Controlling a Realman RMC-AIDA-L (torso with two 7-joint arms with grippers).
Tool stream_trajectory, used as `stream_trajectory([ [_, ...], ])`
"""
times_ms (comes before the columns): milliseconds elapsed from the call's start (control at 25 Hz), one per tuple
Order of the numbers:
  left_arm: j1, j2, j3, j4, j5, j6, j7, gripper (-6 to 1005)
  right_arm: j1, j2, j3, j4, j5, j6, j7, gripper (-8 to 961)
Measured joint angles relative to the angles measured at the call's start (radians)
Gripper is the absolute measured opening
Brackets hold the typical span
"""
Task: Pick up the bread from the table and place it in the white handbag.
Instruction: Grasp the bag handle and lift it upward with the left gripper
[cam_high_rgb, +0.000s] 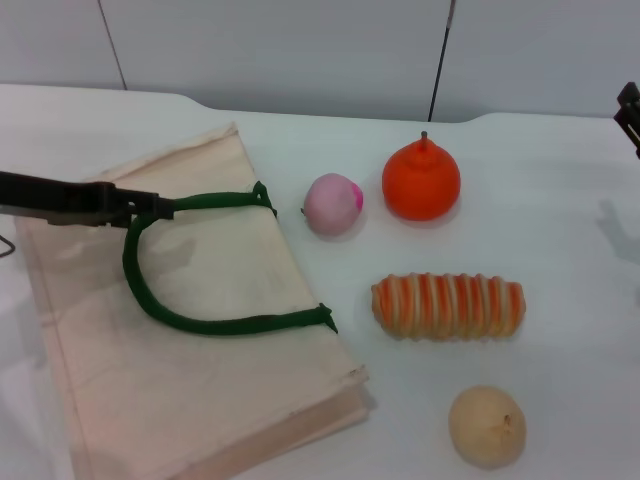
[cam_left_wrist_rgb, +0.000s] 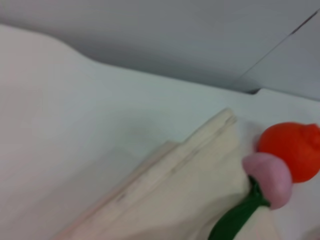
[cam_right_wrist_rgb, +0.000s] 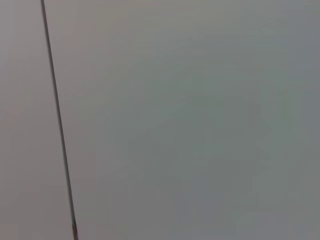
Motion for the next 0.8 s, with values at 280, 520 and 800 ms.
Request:
stream_trajectory([
  [280,-0.011,-0.006,0.000,0.079,0.036,-0.076,-0.006,765,0.002,0.000,0.000,0.000,0.000,0.000,0.000,893],
  [520,-0.018,-0.013,0.000,0.099,0.065,-0.090,-0.019,733,0.002,0.000,0.000,0.000,0.000,-0.001,0.000,893],
  [800,-0.021,-0.015,-0.001,0.101,0.057,-0.088,-0.008,696,0.002,0.000,0.000,0.000,0.000,-0.004,0.000,893],
])
